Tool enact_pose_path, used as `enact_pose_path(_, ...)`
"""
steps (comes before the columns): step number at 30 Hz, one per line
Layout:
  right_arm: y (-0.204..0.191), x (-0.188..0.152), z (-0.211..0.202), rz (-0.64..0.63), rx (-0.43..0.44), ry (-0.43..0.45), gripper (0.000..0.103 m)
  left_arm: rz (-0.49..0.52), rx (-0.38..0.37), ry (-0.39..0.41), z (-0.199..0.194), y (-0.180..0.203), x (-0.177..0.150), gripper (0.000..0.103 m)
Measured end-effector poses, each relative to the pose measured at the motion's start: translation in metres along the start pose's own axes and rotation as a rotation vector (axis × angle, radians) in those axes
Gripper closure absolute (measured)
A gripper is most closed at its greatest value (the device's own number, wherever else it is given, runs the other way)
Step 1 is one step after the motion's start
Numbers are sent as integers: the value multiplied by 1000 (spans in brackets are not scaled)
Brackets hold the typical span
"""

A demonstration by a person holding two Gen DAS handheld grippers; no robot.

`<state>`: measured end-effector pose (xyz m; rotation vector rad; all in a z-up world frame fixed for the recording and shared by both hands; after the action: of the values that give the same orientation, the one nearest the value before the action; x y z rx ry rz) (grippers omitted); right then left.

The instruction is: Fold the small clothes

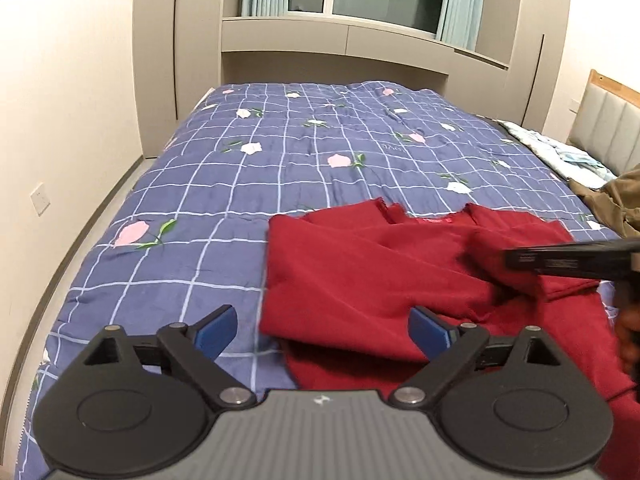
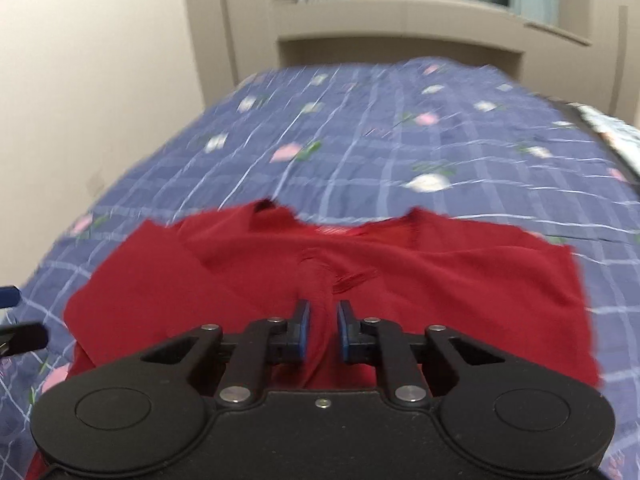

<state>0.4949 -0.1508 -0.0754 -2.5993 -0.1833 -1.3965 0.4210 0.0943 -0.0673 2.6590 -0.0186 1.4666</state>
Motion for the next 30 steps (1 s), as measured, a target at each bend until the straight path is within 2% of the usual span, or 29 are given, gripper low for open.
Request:
enact_pose_path(4,36,-26,-60,106,-31,87,92,-42,12,-12,11,-4,-1,8)
enact_pose_path(7,58,-57,-88,181,-62,46,91,-79,13,-25,19,-5,-4,8)
enact_pose_path(9,67,-76,-100,213,-78,0,83,-86,18,-31,21,-6,-5,8)
enact_pose_path(10,71,-83,-104,227,-79,-24,82,-83,20,-35,22,-6,-5,8)
enact_pose_path(12,75,-94,-114,258,-62,-51,61,-73,27,-43,22,-6,-5,7)
enact_pose_path(13,77,-97,-121,265,-54,-46,56,-65,30,-45,23,-7,-5,7)
enact_pose_path(15,81,-93,-130,263,-42,-22,36,-57,37,-48,24,-9,-3,5)
enact_pose_path(18,91,-81,-126,267,-19,13,31,-56,45,-50,32,-15,2,3)
enact_pose_path(22,110,-62,-87,320,-24,-31,32,-78,51,-52,49,-23,11,3)
enact_pose_path(23,112,-60,-76,334,-30,-60,36,-84,56,-56,56,-25,14,3)
enact_pose_path(26,115,-63,-49,394,-43,-135,60,-104,64,-69,76,-32,17,3)
enact_pose_path(28,110,-64,-45,380,-52,-135,75,-131,81,-91,89,-38,17,3)
enact_pose_path(29,107,-63,-46,355,-51,-128,89,-149,84,-98,93,-41,16,3)
enact_pose_path(30,104,-62,-47,335,-44,-121,90,-173,83,-103,96,-44,14,3)
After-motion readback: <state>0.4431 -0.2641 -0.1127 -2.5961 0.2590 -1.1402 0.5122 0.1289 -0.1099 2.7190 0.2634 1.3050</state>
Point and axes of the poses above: each gripper's, at about its wrist camera, not at the fingertips, and z roughly the way its jaws point, y to its right, x to its top, the point moved 2 cm from there along z, roughly the way its jaws point, and after that the axes turned 10 degrees about y, right-handed, at the moved point
